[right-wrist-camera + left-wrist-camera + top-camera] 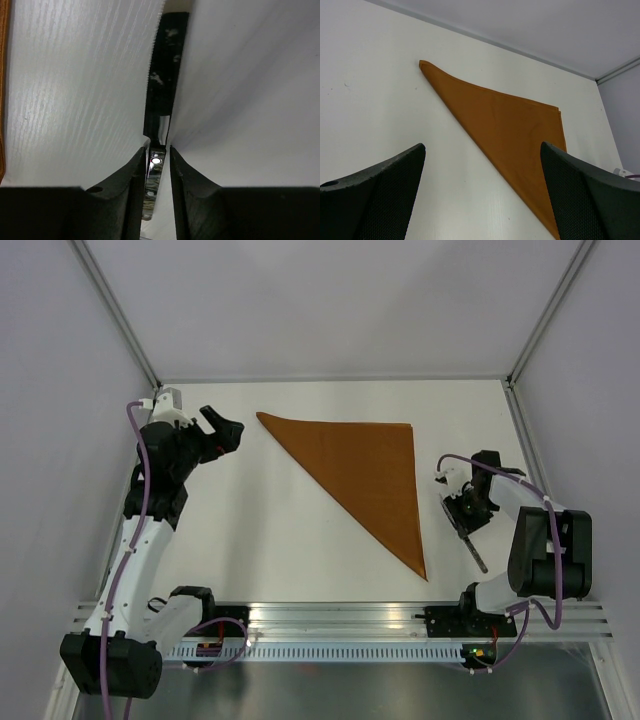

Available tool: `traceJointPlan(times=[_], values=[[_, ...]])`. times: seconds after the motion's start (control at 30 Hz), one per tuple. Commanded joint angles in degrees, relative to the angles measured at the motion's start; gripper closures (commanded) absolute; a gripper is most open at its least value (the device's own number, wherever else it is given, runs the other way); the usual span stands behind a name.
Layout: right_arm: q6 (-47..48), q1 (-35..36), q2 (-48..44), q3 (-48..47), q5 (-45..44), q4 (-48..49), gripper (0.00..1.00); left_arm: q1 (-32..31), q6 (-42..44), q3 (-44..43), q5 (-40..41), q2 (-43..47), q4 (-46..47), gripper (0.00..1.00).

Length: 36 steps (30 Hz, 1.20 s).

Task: Fold the napkin, place the utensils inside, and roll it up
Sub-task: Grab a utensil with the right arm

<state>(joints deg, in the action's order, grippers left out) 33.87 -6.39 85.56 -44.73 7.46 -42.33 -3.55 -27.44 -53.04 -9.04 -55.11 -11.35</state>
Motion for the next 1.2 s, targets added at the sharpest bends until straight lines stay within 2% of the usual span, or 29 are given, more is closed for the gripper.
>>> traceJointPlan(times=[0.0,0.47,0.7,1.17], values=[[-1.96,0.07,3.47,0.96,0.36,2.33,0.69,0.30,-0.77,-0.23,0.43,-0.43,2.74,0.00],[-10.22,0.07,12.35,-9.41,1.06,11.91,0.89,0.21,-0.33,-0.23,0.69,-1.14,2.92,0.00],[-11.37,0.06,12.79,-12.75,2.03,12.53,1.00,0.21,-0.07,-0.05,0.86,-1.05,2.30,0.00],[-10.49,-0.02,9.63,-21.10,7.21,4.80,1.00,0.30,-0.16,0.13,1.39,-1.58,1.60,0.00]])
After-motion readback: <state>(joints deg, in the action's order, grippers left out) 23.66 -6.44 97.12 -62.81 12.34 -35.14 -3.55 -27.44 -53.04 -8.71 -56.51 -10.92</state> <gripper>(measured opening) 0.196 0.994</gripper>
